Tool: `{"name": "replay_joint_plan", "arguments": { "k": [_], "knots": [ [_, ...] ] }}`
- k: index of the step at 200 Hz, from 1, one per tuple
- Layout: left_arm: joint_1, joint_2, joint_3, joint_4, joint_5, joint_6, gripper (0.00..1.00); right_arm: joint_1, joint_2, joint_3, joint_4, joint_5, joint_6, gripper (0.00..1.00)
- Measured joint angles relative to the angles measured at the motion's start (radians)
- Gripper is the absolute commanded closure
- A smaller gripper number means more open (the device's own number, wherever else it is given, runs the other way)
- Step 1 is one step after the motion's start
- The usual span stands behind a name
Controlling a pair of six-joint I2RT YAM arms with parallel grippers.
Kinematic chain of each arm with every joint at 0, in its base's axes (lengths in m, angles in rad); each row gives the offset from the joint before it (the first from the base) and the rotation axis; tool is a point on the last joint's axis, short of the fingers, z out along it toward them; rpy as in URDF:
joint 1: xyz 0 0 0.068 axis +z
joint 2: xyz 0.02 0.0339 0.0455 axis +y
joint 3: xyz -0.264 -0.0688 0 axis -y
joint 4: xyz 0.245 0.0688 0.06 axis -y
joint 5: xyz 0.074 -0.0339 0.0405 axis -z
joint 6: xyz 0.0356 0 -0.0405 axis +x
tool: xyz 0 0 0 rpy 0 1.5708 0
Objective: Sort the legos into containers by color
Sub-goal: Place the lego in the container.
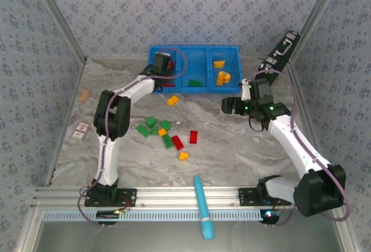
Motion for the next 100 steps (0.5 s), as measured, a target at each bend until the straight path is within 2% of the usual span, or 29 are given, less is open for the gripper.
{"name": "replay_joint_plan", "arguments": {
  "k": [15,45,77,100],
  "knots": [
    [0.0,-0.004,0.0,-0.01,0.003,0.007,0.48,0.004,0.003,0.0,0.006,0.0,0.0,0.12],
    [0.0,-0.059,-0.031,-0.045,0.011,0.024,0.48,0.011,0.008,0.0,0.012,0.0,0.0,0.12],
    [-0.004,-0.208,-0.124,-0.073,0.045,0.026,0.48,0.021,0.008,0.0,0.012,0.0,0.0,0.12],
    [-0.045,-0.334,-0.188,-0.121,0.063,0.023,0.48,0.026,0.008,0.0,0.013,0.001,-0.001,0.12]
  ]
}}
